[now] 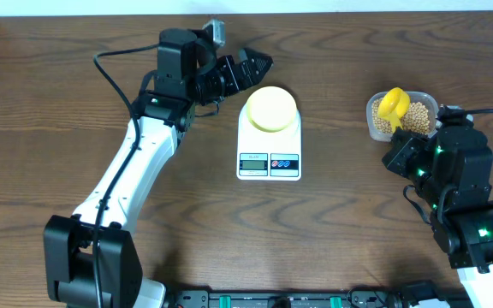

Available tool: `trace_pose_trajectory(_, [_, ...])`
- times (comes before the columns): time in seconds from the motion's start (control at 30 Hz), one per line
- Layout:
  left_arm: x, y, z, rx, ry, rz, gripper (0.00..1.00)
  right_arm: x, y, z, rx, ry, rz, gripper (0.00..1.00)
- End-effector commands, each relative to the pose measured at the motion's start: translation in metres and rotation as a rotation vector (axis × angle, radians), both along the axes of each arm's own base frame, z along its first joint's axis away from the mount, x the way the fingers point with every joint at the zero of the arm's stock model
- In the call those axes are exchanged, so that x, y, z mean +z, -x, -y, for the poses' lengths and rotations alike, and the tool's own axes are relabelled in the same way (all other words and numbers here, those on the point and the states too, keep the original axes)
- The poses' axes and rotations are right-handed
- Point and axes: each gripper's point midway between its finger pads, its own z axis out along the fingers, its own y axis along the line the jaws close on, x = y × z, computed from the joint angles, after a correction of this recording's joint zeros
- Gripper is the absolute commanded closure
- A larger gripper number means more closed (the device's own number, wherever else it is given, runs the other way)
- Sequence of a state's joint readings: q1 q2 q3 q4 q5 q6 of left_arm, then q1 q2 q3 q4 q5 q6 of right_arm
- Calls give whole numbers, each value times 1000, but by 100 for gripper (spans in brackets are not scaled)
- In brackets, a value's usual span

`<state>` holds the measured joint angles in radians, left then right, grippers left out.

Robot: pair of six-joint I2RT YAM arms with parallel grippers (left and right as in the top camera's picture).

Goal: Scoop item into bowl and weigh 50g on scale

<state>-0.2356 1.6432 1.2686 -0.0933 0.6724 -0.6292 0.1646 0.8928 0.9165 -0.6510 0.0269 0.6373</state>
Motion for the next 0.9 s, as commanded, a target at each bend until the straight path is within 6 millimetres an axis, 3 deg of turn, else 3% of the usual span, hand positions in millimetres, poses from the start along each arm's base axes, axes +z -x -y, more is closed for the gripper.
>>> trace_pose_trajectory(0.0, [10,-1,-4,-9,-35,56,5,9,-2,4,11,47,27,99])
trace_pose_trajectory(0.53, [5,12,-10,-105,-170,144,5,8,-1,4,27,70,24,99])
trace_pose_trajectory(0.87, [6,30,-68,76,-464,31,6,5,1,2,50,81,14,99])
